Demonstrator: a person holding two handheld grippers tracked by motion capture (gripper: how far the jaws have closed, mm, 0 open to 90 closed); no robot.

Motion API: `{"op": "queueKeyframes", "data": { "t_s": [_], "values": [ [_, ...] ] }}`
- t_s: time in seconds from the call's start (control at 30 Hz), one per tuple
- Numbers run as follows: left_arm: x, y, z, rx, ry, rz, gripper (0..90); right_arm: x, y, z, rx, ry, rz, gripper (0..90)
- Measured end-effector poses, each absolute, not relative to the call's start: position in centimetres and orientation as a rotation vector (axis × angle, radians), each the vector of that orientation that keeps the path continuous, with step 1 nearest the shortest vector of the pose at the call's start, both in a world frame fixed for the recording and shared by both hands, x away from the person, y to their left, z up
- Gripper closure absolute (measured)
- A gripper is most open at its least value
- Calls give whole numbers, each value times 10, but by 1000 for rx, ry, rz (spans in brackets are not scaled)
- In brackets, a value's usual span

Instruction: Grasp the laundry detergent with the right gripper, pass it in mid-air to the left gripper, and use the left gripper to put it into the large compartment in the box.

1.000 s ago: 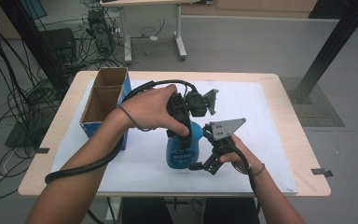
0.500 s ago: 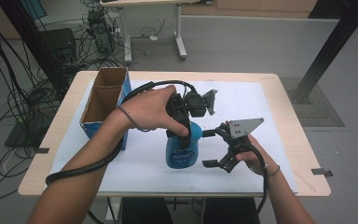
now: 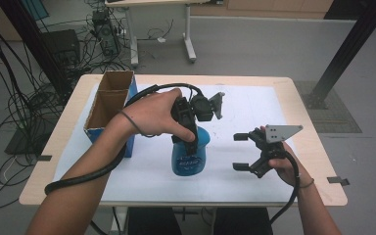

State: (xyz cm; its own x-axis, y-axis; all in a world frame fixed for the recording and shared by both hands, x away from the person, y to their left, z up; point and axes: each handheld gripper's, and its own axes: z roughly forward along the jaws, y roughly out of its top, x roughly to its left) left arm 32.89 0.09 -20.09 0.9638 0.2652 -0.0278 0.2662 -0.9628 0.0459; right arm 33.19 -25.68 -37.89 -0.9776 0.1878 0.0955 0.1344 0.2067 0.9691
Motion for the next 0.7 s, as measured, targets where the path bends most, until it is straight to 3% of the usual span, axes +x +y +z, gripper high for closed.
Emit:
{"op": "queueKeyframes", "data": {
  "t_s": [0.7],
  "values": [
    [333,8,-192,3050,532,14,375,332,-284,-378,417,2346,1898,11]
  ]
}}
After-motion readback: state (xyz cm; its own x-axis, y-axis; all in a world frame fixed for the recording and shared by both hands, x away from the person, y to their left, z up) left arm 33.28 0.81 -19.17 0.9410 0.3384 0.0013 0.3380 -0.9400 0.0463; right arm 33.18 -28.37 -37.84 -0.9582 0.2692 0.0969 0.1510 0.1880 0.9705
